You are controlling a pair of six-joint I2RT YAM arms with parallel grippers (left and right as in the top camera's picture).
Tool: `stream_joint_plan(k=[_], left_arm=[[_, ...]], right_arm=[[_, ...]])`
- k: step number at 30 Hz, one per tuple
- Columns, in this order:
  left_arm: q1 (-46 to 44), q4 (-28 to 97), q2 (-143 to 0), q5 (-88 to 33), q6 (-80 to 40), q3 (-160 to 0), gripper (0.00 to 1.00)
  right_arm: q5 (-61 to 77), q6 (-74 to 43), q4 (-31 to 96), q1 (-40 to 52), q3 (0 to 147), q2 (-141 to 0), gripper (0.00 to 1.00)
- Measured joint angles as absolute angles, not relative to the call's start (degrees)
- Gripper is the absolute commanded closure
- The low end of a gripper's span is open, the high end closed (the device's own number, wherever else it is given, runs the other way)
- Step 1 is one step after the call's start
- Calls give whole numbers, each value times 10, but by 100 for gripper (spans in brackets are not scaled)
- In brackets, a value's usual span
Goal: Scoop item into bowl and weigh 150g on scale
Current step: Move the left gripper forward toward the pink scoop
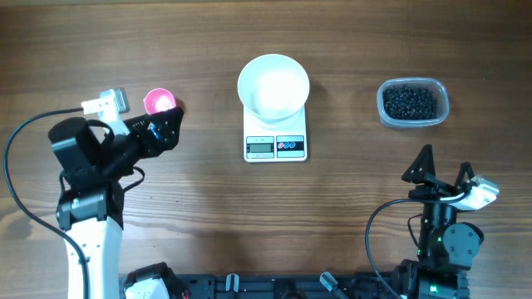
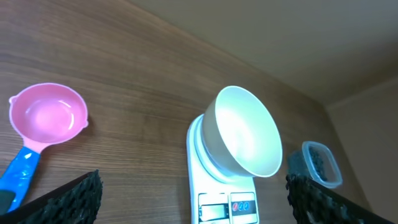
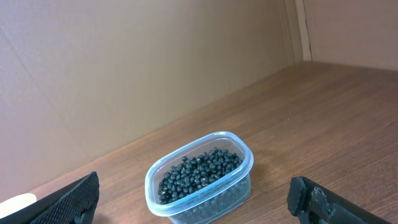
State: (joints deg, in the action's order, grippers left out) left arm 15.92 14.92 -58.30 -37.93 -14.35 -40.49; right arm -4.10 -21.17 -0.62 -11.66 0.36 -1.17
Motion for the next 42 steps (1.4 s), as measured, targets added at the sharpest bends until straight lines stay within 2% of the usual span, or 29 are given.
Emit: stream_joint_plan(k=[24,36,42], left_arm=[[100,180,-583,-219,-224,-413,0],[100,184,-583,-206,-227,-413,0],[100,184,-583,-199,-227,-413,4]], right_arm=[[-41,-212,-6,-117,4,-12,0],[-41,-212,-6,-117,4,-12,0],[-41,-212,-6,-117,4,-12,0]])
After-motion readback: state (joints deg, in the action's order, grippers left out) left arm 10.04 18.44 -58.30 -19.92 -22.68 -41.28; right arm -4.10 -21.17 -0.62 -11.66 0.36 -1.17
